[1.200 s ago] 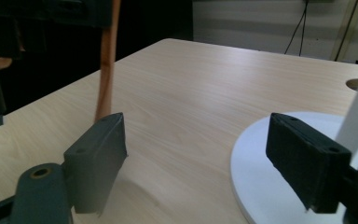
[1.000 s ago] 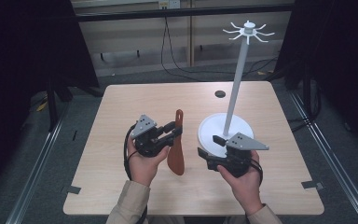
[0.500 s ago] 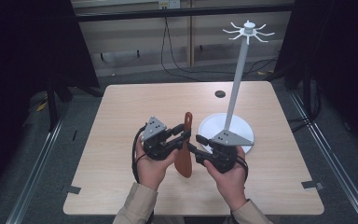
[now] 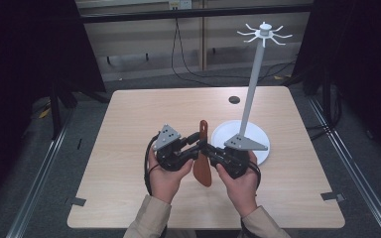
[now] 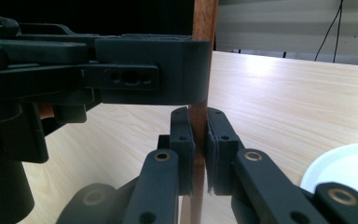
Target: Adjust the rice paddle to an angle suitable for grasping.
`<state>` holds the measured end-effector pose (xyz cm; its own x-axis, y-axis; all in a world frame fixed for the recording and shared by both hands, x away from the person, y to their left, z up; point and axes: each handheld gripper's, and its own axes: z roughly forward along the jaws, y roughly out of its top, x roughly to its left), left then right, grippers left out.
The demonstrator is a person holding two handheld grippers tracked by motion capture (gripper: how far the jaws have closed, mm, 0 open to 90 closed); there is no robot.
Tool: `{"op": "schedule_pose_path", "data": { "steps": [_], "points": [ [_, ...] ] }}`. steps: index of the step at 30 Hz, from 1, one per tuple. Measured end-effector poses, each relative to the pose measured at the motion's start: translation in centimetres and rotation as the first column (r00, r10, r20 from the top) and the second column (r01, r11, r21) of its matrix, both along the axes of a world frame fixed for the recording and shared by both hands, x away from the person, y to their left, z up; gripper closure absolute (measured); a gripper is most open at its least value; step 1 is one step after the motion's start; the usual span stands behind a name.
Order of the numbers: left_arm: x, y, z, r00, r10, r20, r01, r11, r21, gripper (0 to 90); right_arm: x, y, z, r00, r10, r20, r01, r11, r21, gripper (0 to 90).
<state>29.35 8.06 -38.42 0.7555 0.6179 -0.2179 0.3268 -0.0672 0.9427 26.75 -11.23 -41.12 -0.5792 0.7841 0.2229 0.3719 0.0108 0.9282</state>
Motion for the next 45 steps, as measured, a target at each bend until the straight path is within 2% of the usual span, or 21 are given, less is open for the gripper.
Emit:
{"op": "schedule_pose_path", "data": {
  "steps": [1,2,6,9,10,12,17,18,23,27,36,45],
  "points": [
    [0.0,0.2,0.0,1.0000,-0.008,-0.001,0.008,1.0000,0.000,65.6,0.0,0.0,0.0,1.0000,0.005,0.005,-0.005,1.000,-0.009,82.9],
    [0.0,0.1,0.0,1.0000,0.009,0.001,-0.009,0.9996,-0.026,63.5,-0.1,-0.1,0.0,1.0000,0.006,0.008,-0.006,1.000,-0.012,82.9],
    [0.3,0.7,0.2,0.9999,0.012,0.003,-0.012,0.9994,-0.034,47.6,0.1,-0.8,0.0,1.0000,0.002,-0.004,-0.002,1.000,-0.005,82.9],
    [0.3,1.0,0.2,0.9996,0.023,0.015,-0.023,0.9995,-0.023,39.9,0.2,-1.3,0.2,1.0000,0.003,-0.004,-0.003,1.000,0.003,83.0],
    [0.4,1.4,0.0,0.9991,0.037,0.022,-0.037,0.9993,0.005,37.8,0.2,-1.8,0.3,1.0000,0.001,-0.005,-0.001,1.000,0.014,82.9],
    [0.4,1.7,-0.3,0.9988,0.041,0.027,-0.042,0.9989,0.019,35.5,0.2,-2.2,0.5,1.0000,0.000,-0.003,0.000,1.000,0.024,82.9],
    [0.4,2.4,-1.1,0.9984,0.052,0.021,-0.053,0.9977,0.042,27.9,0.2,-3.1,0.9,0.9998,0.015,0.009,-0.016,1.000,0.023,82.9],
    [0.5,2.5,-1.3,0.9981,0.054,0.030,-0.055,0.9976,0.041,26.2,0.2,-3.2,0.9,0.9998,0.018,0.010,-0.018,1.000,0.024,82.9],
    [0.5,3.4,-2.1,0.9966,0.076,0.029,-0.078,0.9944,0.071,21.9,0.2,-3.7,1.1,0.9994,0.031,0.018,-0.031,0.999,0.021,82.9],
    [0.6,4.1,-2.9,0.9963,0.084,0.017,-0.085,0.9936,0.074,19.5,0.2,-3.8,1.3,0.9987,0.046,0.021,-0.046,0.999,0.015,82.9],
    [0.7,5.3,-5.1,0.9946,0.102,-0.016,-0.100,0.9874,0.123,15.8,0.4,-4.3,1.7,0.9973,0.065,0.033,-0.066,0.998,0.016,82.9],
    [1.0,6.4,-7.1,0.9912,0.127,-0.036,-0.121,0.9832,0.136,14.2,0.4,-4.8,2.2,0.9967,0.069,0.043,-0.070,0.997,0.012,82.9]
  ]
}}
